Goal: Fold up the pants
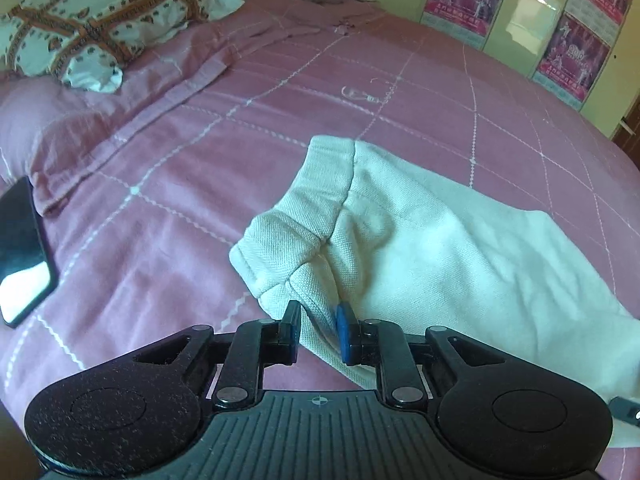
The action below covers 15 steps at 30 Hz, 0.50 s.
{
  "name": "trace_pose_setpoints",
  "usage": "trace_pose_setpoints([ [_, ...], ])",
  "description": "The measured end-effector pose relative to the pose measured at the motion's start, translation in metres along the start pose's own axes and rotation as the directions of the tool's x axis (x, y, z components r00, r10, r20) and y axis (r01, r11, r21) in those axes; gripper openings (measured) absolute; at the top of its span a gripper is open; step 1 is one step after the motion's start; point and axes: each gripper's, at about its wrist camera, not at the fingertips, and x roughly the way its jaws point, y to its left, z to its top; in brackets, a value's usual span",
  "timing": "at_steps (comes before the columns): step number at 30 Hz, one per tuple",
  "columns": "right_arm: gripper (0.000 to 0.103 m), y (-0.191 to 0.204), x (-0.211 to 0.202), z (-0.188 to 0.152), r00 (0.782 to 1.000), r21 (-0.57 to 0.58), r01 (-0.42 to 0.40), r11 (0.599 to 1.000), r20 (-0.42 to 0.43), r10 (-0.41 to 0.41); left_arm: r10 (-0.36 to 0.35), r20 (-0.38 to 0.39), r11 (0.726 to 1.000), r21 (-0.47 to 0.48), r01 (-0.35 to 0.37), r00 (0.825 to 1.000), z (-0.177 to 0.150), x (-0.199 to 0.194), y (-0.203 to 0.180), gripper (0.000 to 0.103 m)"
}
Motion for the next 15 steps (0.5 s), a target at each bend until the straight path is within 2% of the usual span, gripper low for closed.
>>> trace_pose_setpoints([
  [1,0.032,-0.006,-0.009,0.003,1.0,0.002,0.002,1.0,0.007,-0.002,0.002,0.024,1.0,0.024,-0.003,1.0,-0.001,-0.012,-0.004,0.018],
  [3,0.038,-0.019,-0.022,0.008,0.999,0.013,0.033,0.999,0.028,-0.033,-0.035,0.031,0.998,0.051,0.034,0.999,-0.003,-0.026,-0.016,0.019],
  [7,0.04,-0.047,-0.034,0.019,0.992,0.071,0.107,0.992,0.053,-0.111,-0.116,-0.015,0.987,0.11,0.117,0.993,-0.012,-0.022,-0.061,0.019],
  [9,0.04,-0.055,-0.038,0.026,0.99,0.11,0.113,0.987,0.072,-0.122,-0.145,-0.053,0.981,0.124,0.151,0.988,-0.019,-0.011,-0.086,0.02],
  [11,0.041,-0.062,-0.04,0.036,0.981,0.144,0.15,0.978,0.098,-0.165,-0.143,-0.067,0.978,0.144,0.151,0.987,-0.029,-0.003,-0.11,0.02],
  [15,0.05,-0.077,-0.032,0.057,0.963,0.215,0.234,0.948,0.082,-0.256,-0.095,-0.078,0.966,0.232,0.111,0.992,-0.047,0.008,-0.142,0.023],
])
